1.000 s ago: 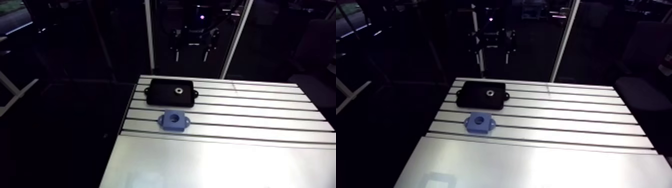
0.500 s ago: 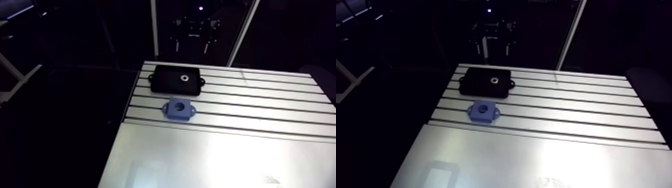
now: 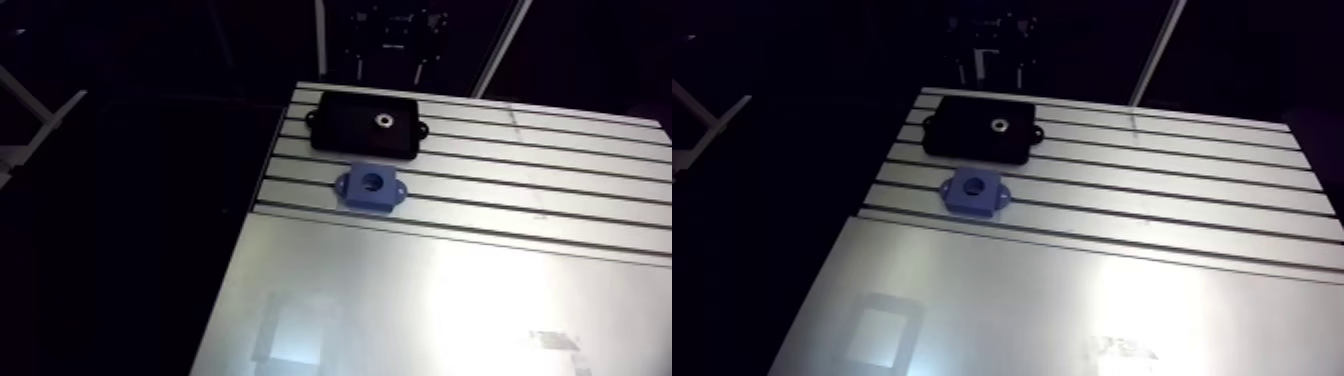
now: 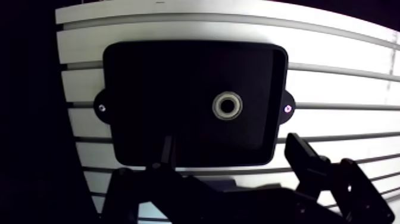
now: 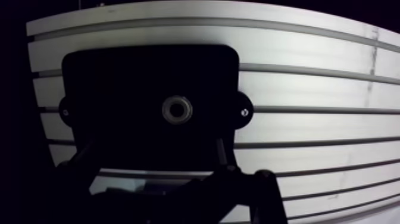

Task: Pick up the bearing and press it into the housing until flush.

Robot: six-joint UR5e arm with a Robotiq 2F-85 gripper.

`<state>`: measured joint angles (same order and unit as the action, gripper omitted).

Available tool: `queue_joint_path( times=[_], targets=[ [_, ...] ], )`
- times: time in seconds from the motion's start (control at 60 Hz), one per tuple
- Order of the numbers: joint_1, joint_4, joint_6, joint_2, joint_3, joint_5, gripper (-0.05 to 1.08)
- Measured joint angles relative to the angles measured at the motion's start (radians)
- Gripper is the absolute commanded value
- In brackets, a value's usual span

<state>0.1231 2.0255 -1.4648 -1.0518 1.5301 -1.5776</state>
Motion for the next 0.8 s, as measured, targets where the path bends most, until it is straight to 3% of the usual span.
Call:
queue_joint_path(
  times=[0.25,0.8],
  targets=[
    [0.001,0.002,0.000,0.020,-0.004,-0.010,0.01],
    [0.001,0.020,-0.011,0.050,0.006,-0.011,0.01]
  ],
)
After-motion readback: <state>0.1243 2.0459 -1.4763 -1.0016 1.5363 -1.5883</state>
